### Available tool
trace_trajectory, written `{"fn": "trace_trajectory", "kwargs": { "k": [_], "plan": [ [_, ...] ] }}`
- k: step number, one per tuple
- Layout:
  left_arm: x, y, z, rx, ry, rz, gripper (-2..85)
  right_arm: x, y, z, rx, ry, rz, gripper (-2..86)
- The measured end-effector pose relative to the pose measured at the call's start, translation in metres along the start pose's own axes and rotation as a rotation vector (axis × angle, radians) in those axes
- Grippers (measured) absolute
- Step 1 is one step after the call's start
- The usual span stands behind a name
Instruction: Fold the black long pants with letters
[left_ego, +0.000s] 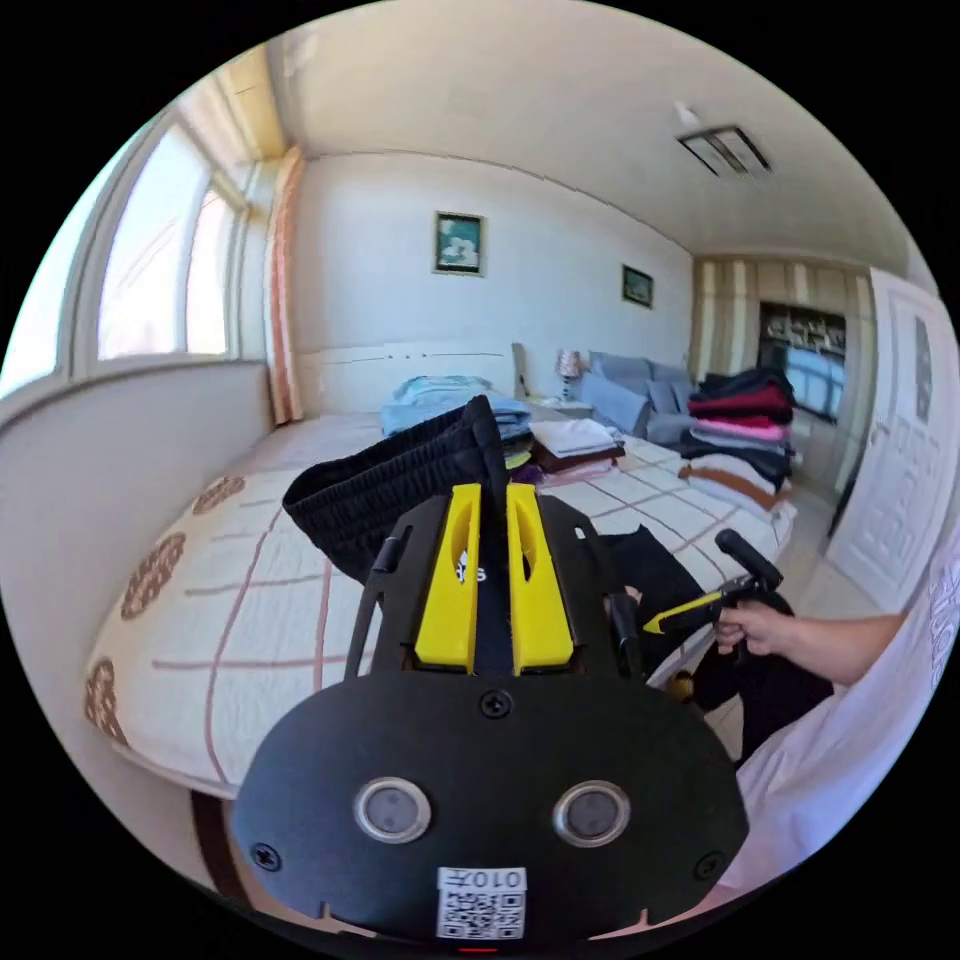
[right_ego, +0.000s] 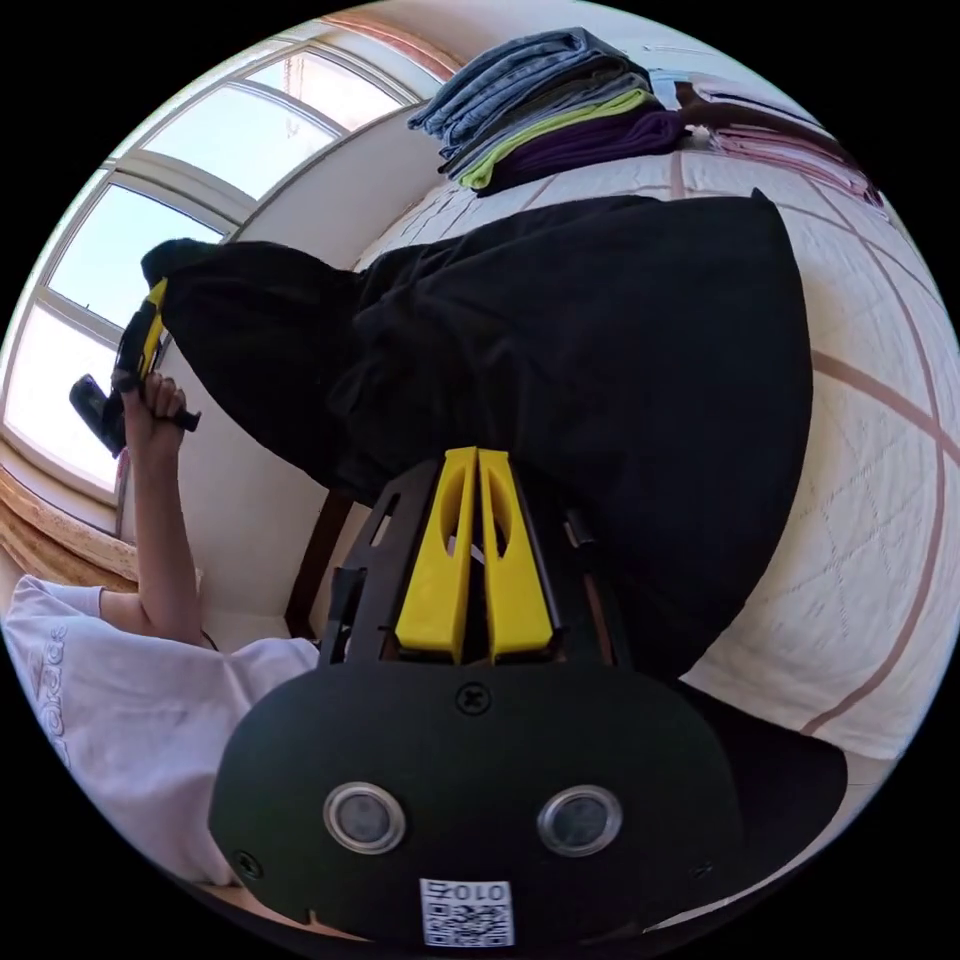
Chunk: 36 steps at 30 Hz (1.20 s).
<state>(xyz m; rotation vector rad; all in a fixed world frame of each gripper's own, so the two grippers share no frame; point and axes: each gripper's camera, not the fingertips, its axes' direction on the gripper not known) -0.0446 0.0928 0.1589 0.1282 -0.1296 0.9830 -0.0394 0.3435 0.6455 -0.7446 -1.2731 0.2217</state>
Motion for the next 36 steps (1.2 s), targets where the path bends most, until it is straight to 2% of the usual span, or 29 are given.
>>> {"fn": "trace_trajectory", "kwargs": {
  "k": [1, 4, 7, 10, 14, 16, 19, 22, 25, 28, 32, 36],
  "plan": [
    [0.045, -0.03, 0.021, -0.043, 0.043, 0.151, 4.7, 0.001, 0.004, -0.014, 0.033, -0.016, 0.012, 2.9],
    [0.156, -0.057, 0.087, -0.152, 0.212, 0.417, 4.7, 0.022, 0.027, -0.072, 0.223, -0.103, 0.091, 3.6],
    [0.24, -0.036, 0.16, -0.25, 0.364, 0.467, 4.7, 0.058, 0.049, -0.119, 0.292, -0.205, 0.176, 5.1],
    [0.291, 0.002, 0.23, -0.396, 0.435, 0.465, 4.6, 0.101, 0.073, -0.142, 0.325, -0.403, 0.277, 6.2],
    [0.298, 0.005, 0.23, -0.345, 0.424, 0.379, 4.4, 0.132, 0.103, -0.158, 0.403, -0.621, 0.336, 9.3],
    [0.297, -0.003, 0.211, -0.262, 0.379, 0.388, 4.4, 0.136, 0.101, -0.158, 0.386, -0.699, 0.334, 12.4],
    [0.299, -0.007, 0.183, -0.152, 0.306, 0.408, 4.4, 0.123, 0.082, -0.157, 0.328, -0.705, 0.275, 14.6],
    [0.307, -0.002, 0.175, -0.149, 0.288, 0.433, 4.5, 0.104, 0.058, -0.161, 0.31, -0.777, 0.207, 15.4],
    [0.319, 0.002, 0.181, -0.164, 0.266, 0.459, 4.7, 0.088, 0.026, -0.166, 0.241, -0.717, 0.183, 14.7],
    [0.33, 0.0, 0.194, -0.191, 0.257, 0.487, 4.9, 0.07, -0.004, -0.157, 0.109, -0.563, 0.194, 12.3],
    [0.331, 0.0, 0.21, -0.228, 0.33, 0.514, 4.9, 0.032, -0.025, -0.141, 0.002, -0.275, 0.213, 9.5],
    [0.305, -0.004, 0.208, -0.249, 0.416, 0.459, 4.8, -0.001, -0.03, -0.137, -0.008, -0.175, 0.17, 7.5]
  ]
}}
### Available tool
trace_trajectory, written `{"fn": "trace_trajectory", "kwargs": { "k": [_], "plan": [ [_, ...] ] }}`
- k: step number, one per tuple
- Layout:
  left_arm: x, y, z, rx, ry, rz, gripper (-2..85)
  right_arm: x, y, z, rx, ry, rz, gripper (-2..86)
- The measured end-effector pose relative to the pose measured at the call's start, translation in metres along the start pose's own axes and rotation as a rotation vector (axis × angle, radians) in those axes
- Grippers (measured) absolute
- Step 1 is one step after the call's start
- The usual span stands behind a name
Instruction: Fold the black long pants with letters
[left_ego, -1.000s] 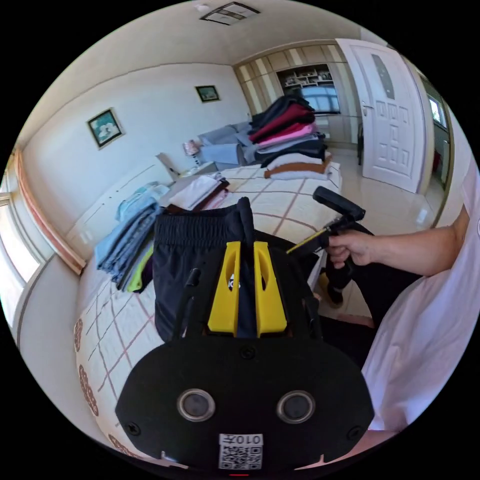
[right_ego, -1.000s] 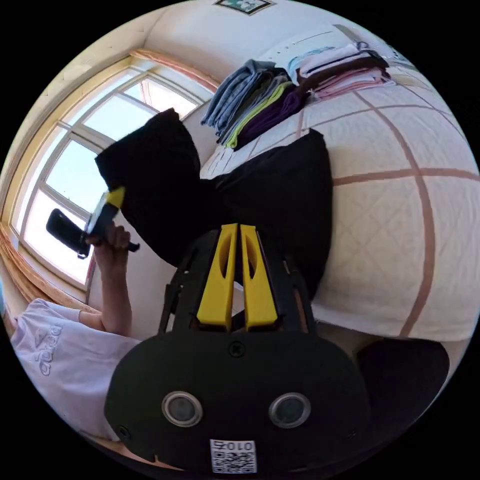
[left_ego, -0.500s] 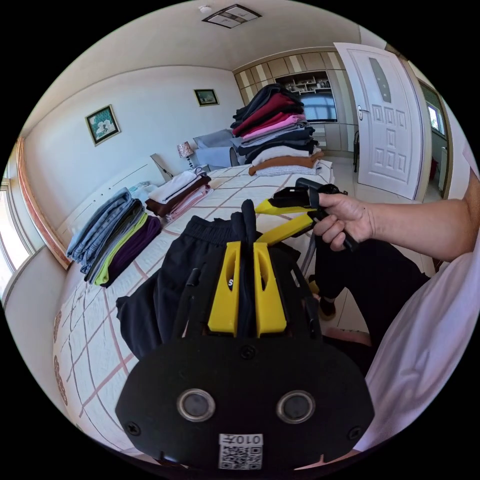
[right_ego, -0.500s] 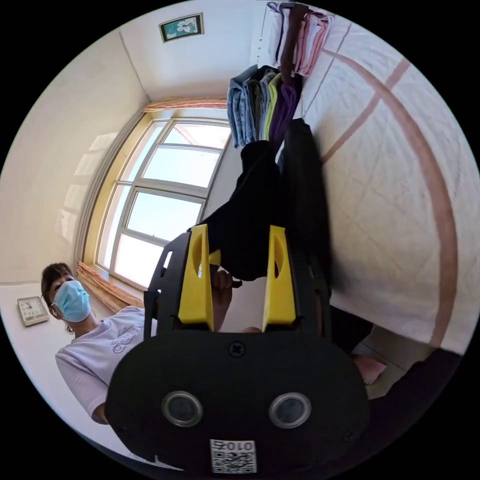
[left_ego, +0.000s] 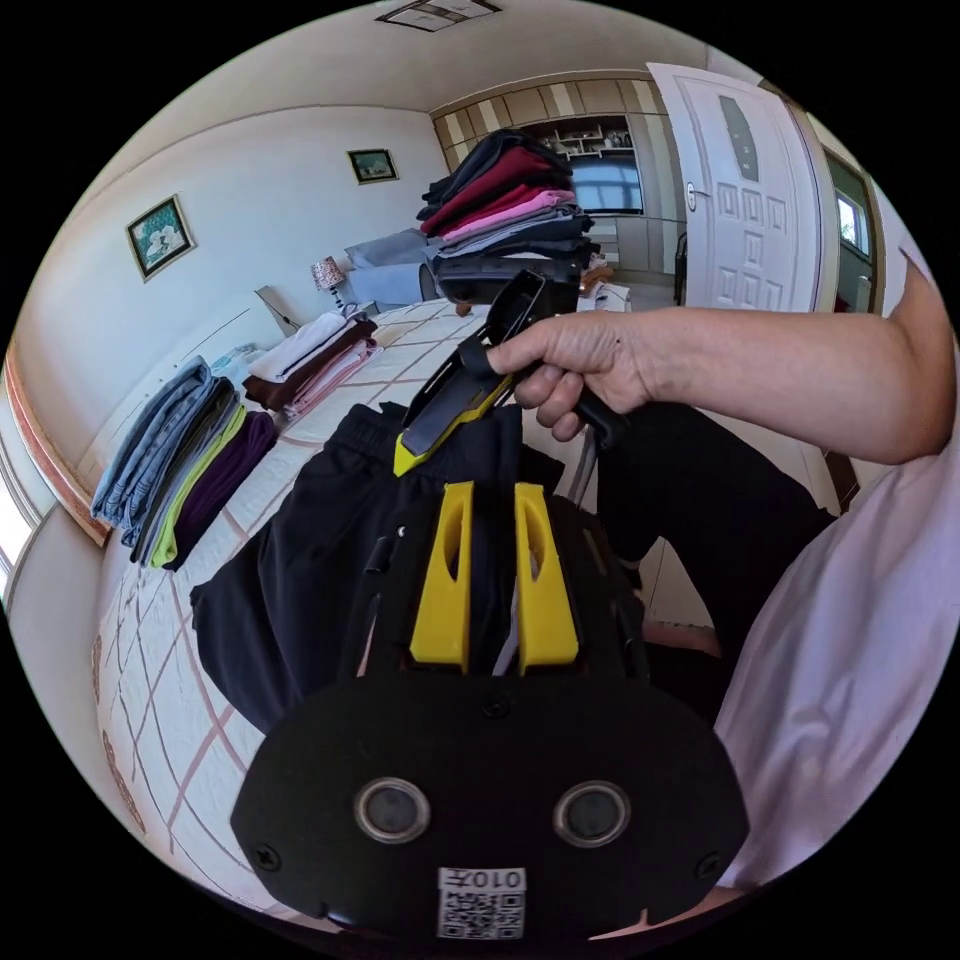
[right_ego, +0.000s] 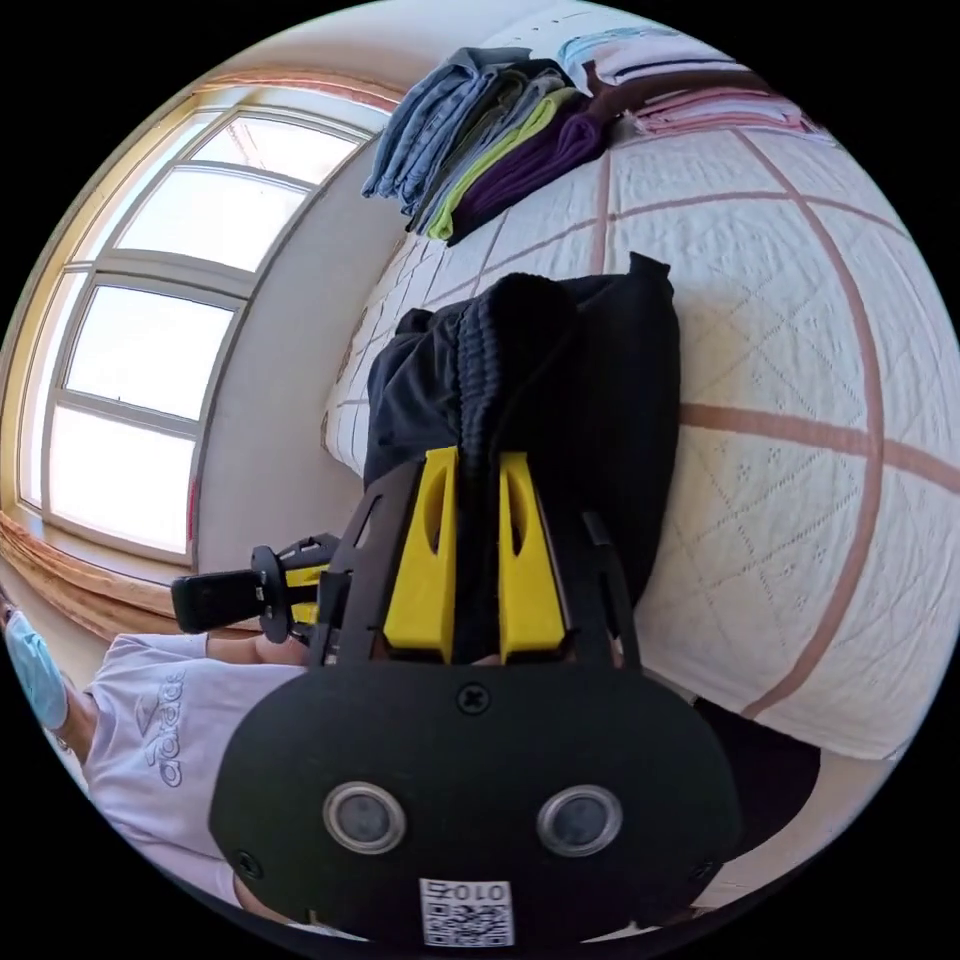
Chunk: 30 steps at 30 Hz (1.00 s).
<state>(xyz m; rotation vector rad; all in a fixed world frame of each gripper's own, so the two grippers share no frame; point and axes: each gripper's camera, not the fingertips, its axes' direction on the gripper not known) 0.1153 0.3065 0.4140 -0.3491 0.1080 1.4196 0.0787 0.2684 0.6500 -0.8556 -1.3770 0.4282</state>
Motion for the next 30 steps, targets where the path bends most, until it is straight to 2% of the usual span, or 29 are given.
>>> {"fn": "trace_trajectory", "kwargs": {
  "k": [3, 5, 6, 8, 10, 12, 17, 22, 24, 28, 30],
  "plan": [
    [-0.028, 0.012, -0.042, 0.092, 0.084, -0.105, 4.7, -0.037, 0.007, -0.014, 0.057, 0.01, -0.106, 6.7],
    [-0.049, 0.026, -0.069, 0.141, 0.052, -0.195, 4.7, -0.059, 0.022, -0.031, 0.147, -0.032, -0.24, 6.1],
    [-0.064, 0.038, -0.079, 0.138, -0.023, -0.262, 4.6, -0.057, 0.025, -0.032, 0.157, -0.036, -0.232, 6.1],
    [-0.088, 0.058, -0.078, 0.091, -0.135, -0.362, 4.4, -0.024, 0.023, -0.019, 0.133, 0.001, -0.074, 6.7],
    [-0.122, 0.08, -0.052, -0.039, -0.127, -0.427, 4.0, 0.003, 0.02, 0.003, 0.063, 0.031, 0.035, 7.3],
    [-0.141, 0.093, -0.026, -0.153, -0.095, -0.463, 3.5, 0.007, 0.026, 0.009, 0.078, -0.021, 0.031, 7.6],
    [-0.158, 0.101, -0.026, -0.162, -0.088, -0.494, 3.5, -0.013, 0.05, -0.004, 0.133, 0.04, 0.04, 10.0],
    [-0.172, 0.063, -0.07, 0.009, -0.166, -0.465, 4.7, -0.058, 0.06, -0.002, 0.153, 0.154, -0.021, 9.5],
    [-0.181, 0.049, -0.054, -0.03, -0.15, -0.436, 5.0, -0.067, 0.056, 0.013, 0.13, 0.211, -0.036, 8.1],
    [-0.201, 0.044, 0.026, -0.255, -0.051, -0.426, 5.8, -0.064, 0.048, 0.038, 0.105, 0.289, 0.019, 6.4],
    [-0.209, 0.053, 0.036, -0.22, -0.01, -0.487, 6.2, -0.057, 0.046, 0.04, 0.112, 0.286, 0.039, 6.1]
  ]
}}
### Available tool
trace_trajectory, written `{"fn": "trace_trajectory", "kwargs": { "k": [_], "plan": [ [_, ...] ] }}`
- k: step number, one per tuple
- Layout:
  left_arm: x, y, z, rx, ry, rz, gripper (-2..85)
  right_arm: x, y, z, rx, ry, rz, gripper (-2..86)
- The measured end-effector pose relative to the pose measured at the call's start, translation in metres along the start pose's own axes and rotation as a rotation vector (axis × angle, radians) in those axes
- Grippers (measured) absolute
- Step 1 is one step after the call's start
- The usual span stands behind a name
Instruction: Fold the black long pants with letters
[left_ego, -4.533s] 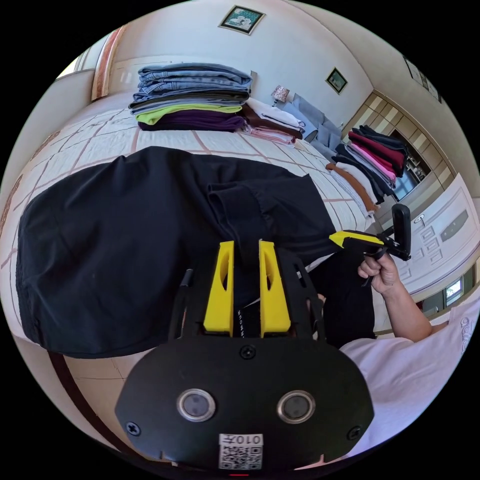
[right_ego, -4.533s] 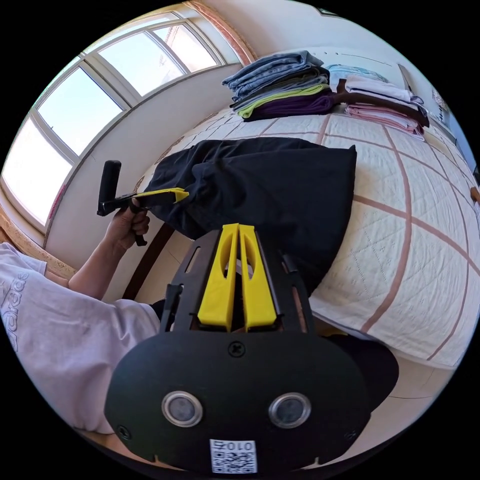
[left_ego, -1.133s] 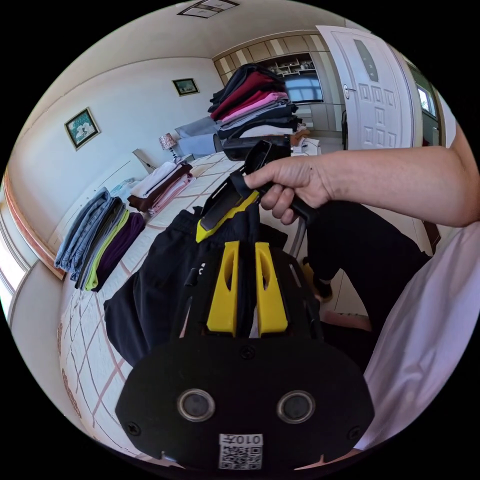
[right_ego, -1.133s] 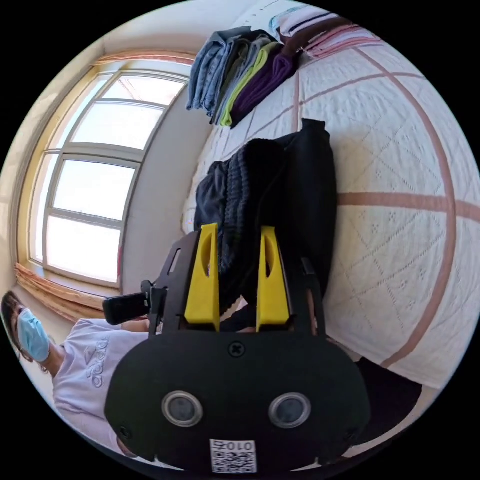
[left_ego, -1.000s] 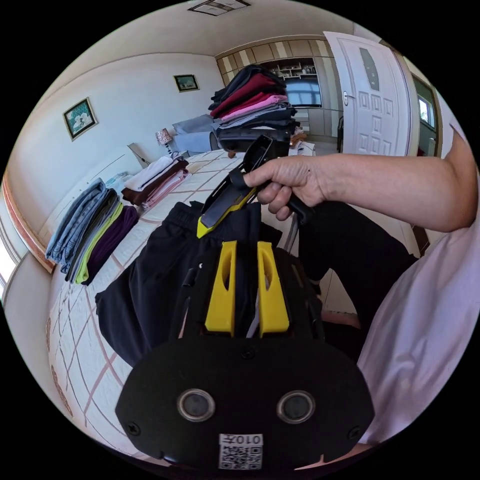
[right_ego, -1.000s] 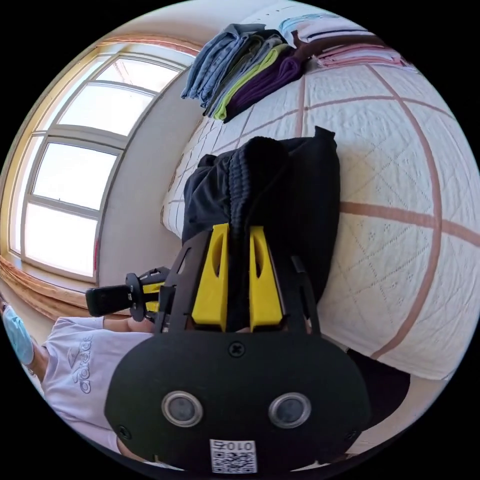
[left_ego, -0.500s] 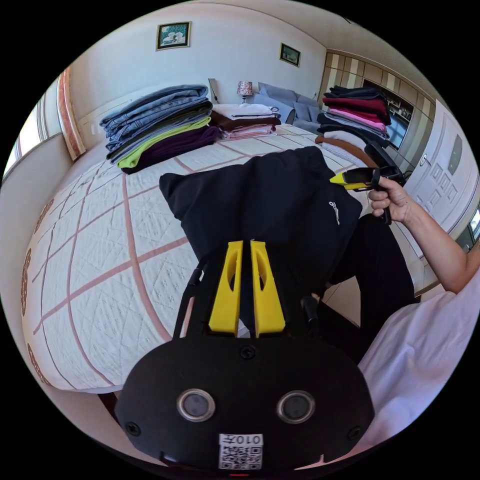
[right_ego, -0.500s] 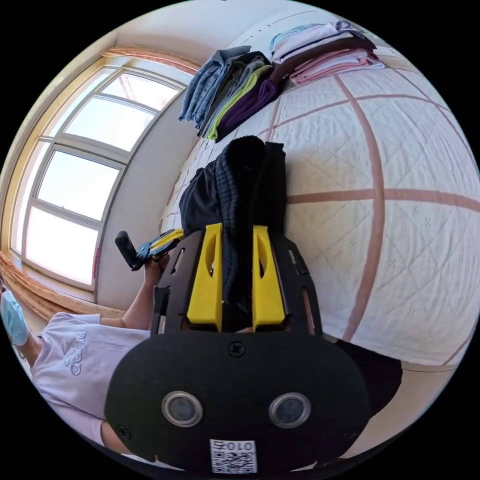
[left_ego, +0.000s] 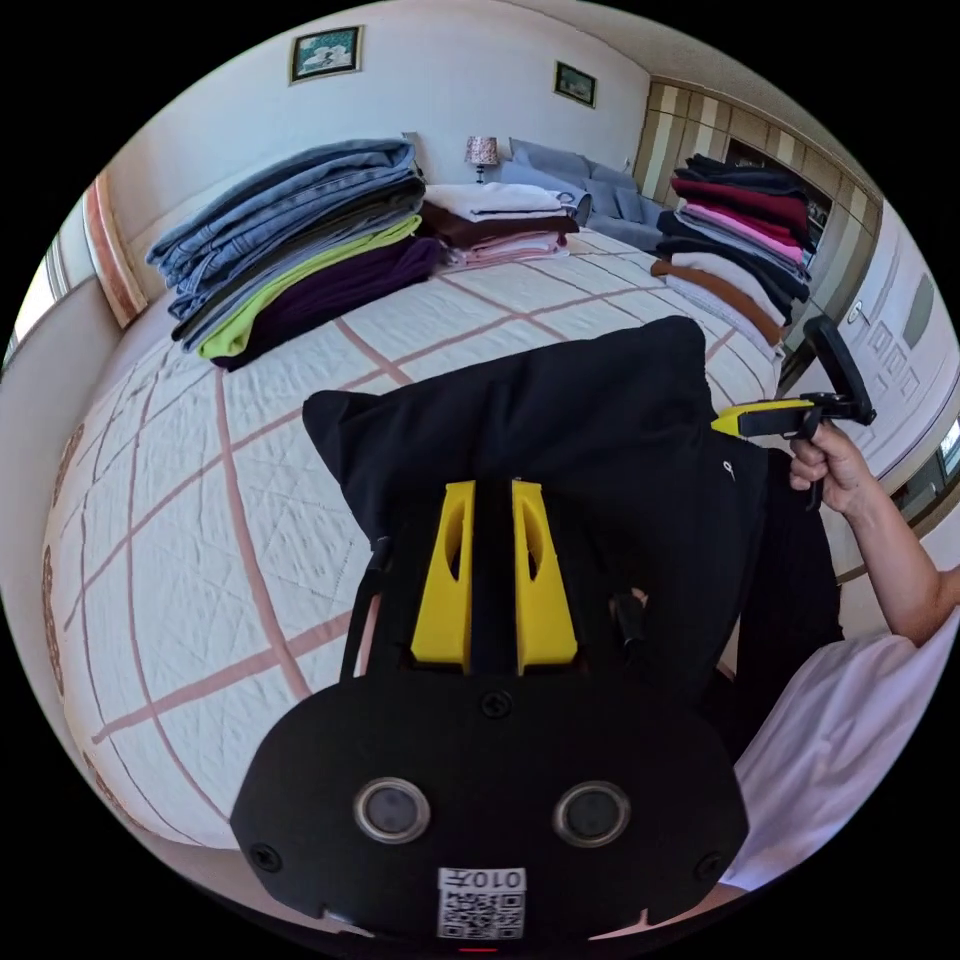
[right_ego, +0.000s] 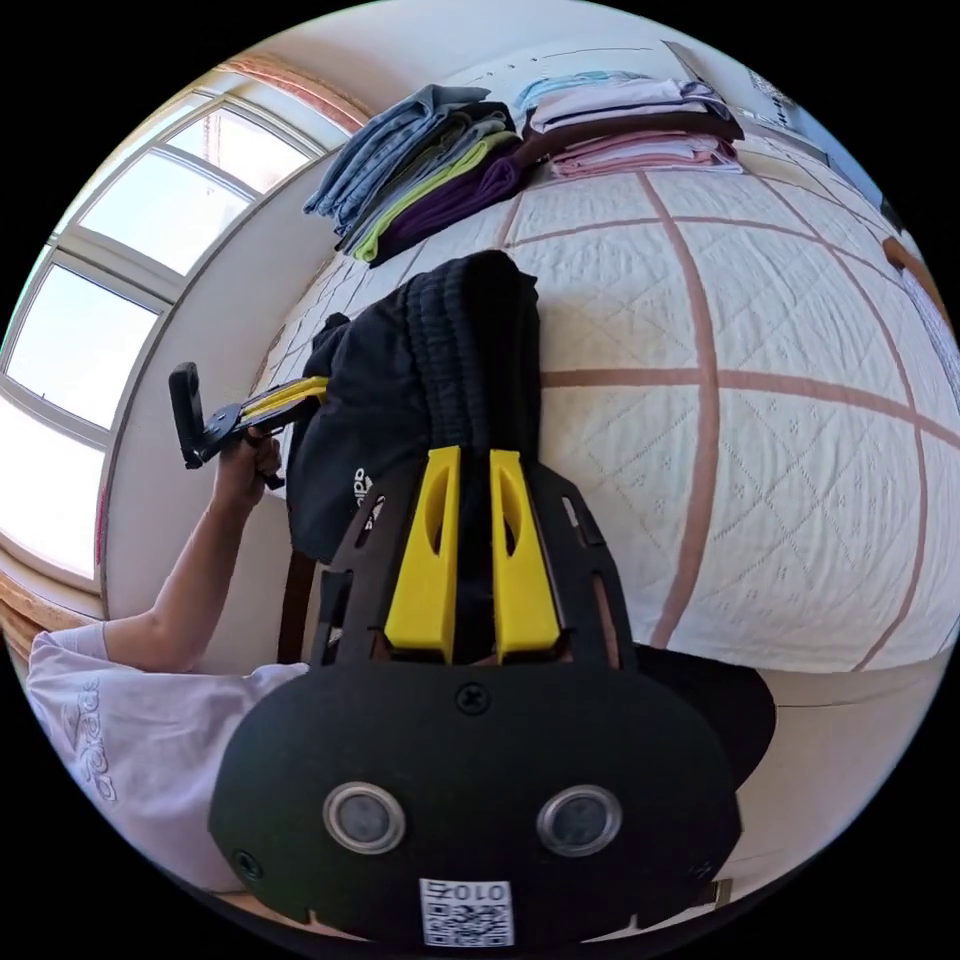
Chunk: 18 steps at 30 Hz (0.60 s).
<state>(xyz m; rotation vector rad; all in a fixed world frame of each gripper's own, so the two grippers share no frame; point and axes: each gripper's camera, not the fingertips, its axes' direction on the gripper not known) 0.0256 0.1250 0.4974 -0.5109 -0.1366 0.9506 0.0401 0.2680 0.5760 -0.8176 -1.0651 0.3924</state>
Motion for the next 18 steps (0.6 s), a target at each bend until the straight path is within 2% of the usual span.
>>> {"fn": "trace_trajectory", "kwargs": {
  "k": [3, 5, 8, 13, 18],
  "plan": [
    [-0.001, 0.004, -0.013, 0.018, 0.059, -0.078, 7.0, 0.006, -0.002, -0.009, -0.008, -0.069, 0.0, 6.6],
    [0.029, 0.009, -0.046, 0.065, -0.033, -0.033, 7.8, 0.01, 0.007, -0.036, 0.054, -0.115, 0.039, 8.4],
    [0.113, 0.028, -0.094, 0.162, -0.136, 0.158, 9.7, 0.028, 0.028, -0.063, 0.087, -0.236, 0.087, 12.5],
    [0.264, 0.059, -0.076, 0.085, -0.227, 0.531, 13.3, 0.046, 0.052, -0.054, 0.004, -0.317, 0.138, 14.6],
    [0.335, 0.072, -0.057, 0.093, -0.231, 0.638, 14.1, 0.054, 0.062, -0.045, -0.059, -0.328, 0.173, 14.9]
  ]
}}
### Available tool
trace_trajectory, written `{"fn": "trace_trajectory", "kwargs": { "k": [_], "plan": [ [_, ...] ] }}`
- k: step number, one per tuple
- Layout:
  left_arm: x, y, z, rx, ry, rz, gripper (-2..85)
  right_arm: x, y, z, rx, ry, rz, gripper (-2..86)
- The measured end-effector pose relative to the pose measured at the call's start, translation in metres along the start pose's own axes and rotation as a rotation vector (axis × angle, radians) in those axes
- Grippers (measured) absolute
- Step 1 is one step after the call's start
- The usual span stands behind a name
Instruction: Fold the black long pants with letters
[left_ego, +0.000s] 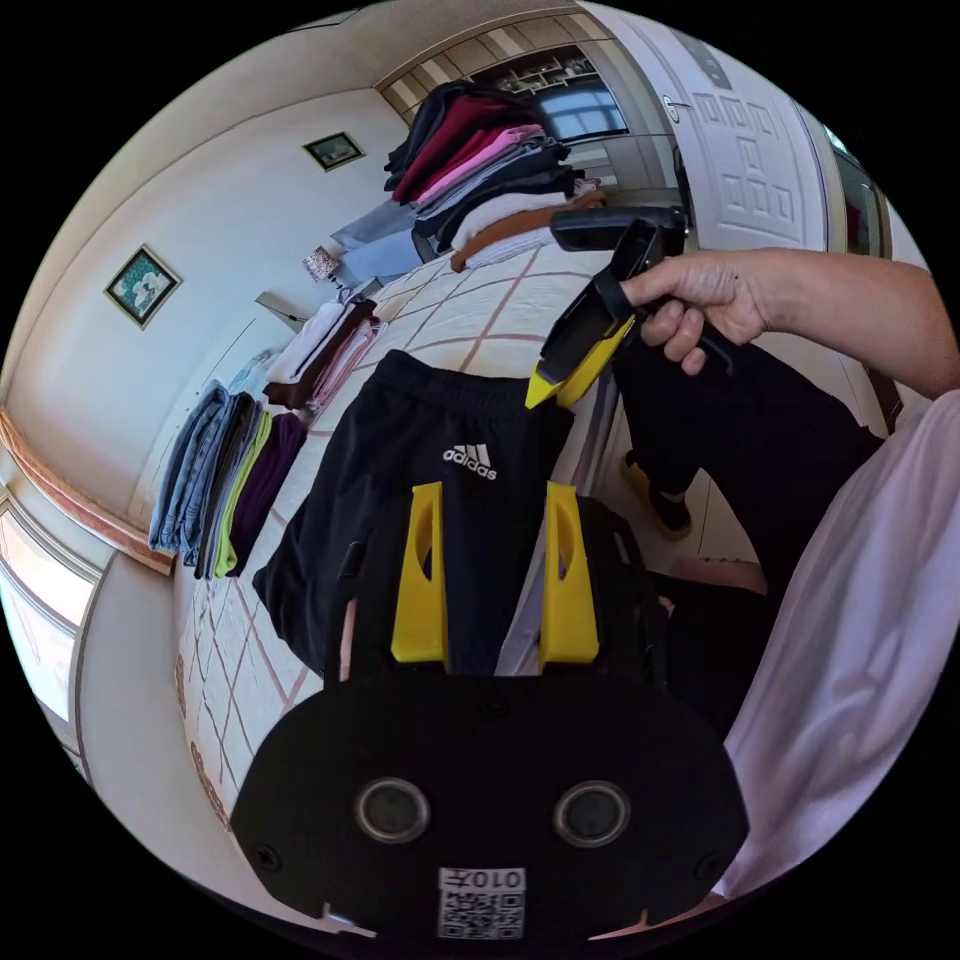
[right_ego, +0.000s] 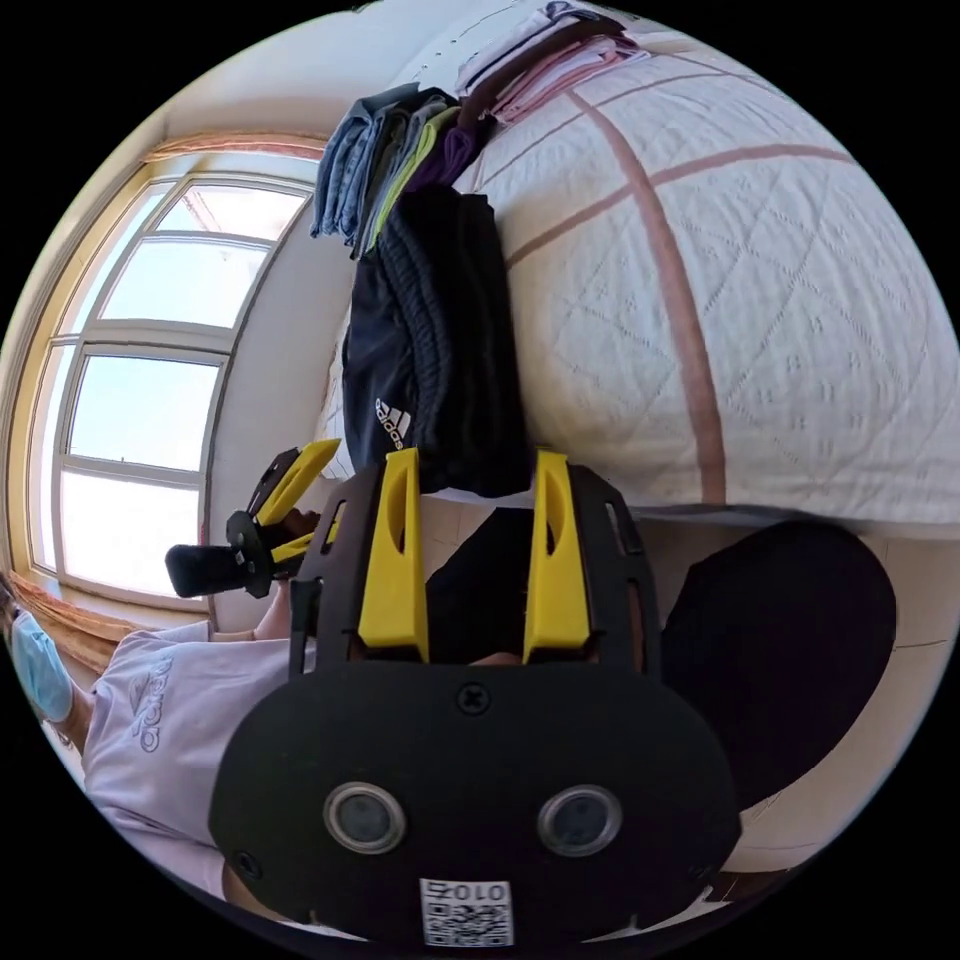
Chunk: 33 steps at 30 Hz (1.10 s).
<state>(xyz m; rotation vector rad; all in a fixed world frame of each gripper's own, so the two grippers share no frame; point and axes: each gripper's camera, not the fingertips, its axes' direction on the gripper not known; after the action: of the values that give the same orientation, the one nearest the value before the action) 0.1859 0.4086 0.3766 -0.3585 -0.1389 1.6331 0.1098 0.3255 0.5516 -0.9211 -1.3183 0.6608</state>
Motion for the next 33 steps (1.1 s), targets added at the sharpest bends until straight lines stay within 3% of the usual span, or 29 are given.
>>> {"fn": "trace_trajectory", "kwargs": {
  "k": [8, 16, 21, 26, 33],
  "plan": [
    [0.047, -0.026, 0.0, -0.034, -0.043, 0.065, 14.0, -0.009, -0.008, -0.041, -0.012, -0.228, 0.009, 9.1],
    [0.07, -0.041, -0.005, 0.003, -0.317, -0.024, 11.1, -0.055, -0.016, -0.093, -0.028, -0.247, -0.059, 8.8],
    [0.054, -0.027, -0.006, 0.024, -0.183, -0.09, 9.7, -0.037, -0.008, -0.119, 0.025, -0.273, -0.035, 13.9],
    [0.059, -0.013, -0.004, 0.02, -0.197, -0.068, 9.4, -0.025, -0.007, -0.139, 0.058, -0.267, 0.019, 21.5],
    [0.048, 0.014, 0.001, 0.012, -0.199, -0.062, 9.4, -0.023, -0.045, -0.13, -0.027, -0.319, 0.044, 17.4]
  ]
}}
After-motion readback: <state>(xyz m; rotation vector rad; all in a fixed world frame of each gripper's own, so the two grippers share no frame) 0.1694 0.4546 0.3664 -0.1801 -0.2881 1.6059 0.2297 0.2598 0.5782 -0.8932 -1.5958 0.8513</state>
